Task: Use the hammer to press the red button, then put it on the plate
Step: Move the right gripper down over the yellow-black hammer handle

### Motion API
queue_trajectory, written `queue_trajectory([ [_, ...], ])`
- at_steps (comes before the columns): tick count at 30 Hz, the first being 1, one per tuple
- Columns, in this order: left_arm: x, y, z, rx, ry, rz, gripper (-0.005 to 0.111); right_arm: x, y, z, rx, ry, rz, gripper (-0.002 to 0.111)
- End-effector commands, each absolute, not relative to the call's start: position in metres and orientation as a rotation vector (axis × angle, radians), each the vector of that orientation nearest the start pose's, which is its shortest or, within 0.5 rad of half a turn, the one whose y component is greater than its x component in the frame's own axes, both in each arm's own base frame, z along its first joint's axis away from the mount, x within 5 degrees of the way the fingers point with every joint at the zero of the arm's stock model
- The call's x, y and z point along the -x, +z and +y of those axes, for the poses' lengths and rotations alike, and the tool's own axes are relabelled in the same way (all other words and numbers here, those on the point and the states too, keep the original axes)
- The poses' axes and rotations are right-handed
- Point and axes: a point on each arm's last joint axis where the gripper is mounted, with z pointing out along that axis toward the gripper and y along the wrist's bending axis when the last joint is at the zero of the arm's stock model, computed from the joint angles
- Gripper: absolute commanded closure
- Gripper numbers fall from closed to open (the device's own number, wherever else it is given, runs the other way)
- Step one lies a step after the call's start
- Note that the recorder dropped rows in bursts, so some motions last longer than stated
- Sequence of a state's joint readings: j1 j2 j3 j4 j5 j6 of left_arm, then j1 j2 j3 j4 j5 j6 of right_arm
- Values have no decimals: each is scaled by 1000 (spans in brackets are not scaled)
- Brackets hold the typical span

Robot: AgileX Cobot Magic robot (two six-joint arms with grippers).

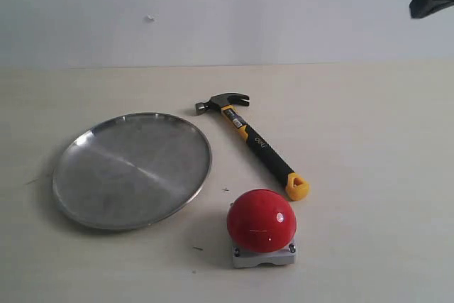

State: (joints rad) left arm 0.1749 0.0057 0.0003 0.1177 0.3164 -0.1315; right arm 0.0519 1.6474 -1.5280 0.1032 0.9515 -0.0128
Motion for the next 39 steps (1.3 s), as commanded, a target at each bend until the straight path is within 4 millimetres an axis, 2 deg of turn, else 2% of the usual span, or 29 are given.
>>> queue_trajectory([
  [1, -53, 185, 13, 199, 145, 1784, 107, -381, 319, 56, 248, 218, 2759, 108],
  [4, -53, 185, 13, 199, 145, 1784, 107, -396, 302, 86, 350, 234, 2792, 108],
  [8, -53, 185, 13, 199, 145, 1784, 107, -412, 276, 138, 492, 249, 2808, 108],
  [12, -53, 185, 13, 199, 145, 1784, 107, -424, 253, 183, 617, 184, 2806, 108],
  [17, -53, 185, 13, 199, 145, 1784, 107, -440, 231, 224, 704, 138, 2767, 108],
  [22, -53, 185, 12, 188, 137, 1785, 107, -454, 208, 237, 706, 168, 2771, 108],
  [27, -53, 185, 11, 176, 127, 1786, 107, -462, 168, 241, 736, 149, 2823, 108],
  [30, -53, 185, 11, 176, 127, 1786, 107, -469, 157, 244, 721, 151, 2772, 105],
  [32, -53, 185, 11, 176, 127, 1786, 107, -473, 149, 246, 712, 160, 2749, 89],
  [36, -53, 185, 11, 176, 127, 1786, 107, -477, 145, 244, 721, 117, 2721, 56],
  [39, -53, 185, 11, 176, 127, 1786, 107, -477, 140, 244, 764, 108, 2716, 53],
])
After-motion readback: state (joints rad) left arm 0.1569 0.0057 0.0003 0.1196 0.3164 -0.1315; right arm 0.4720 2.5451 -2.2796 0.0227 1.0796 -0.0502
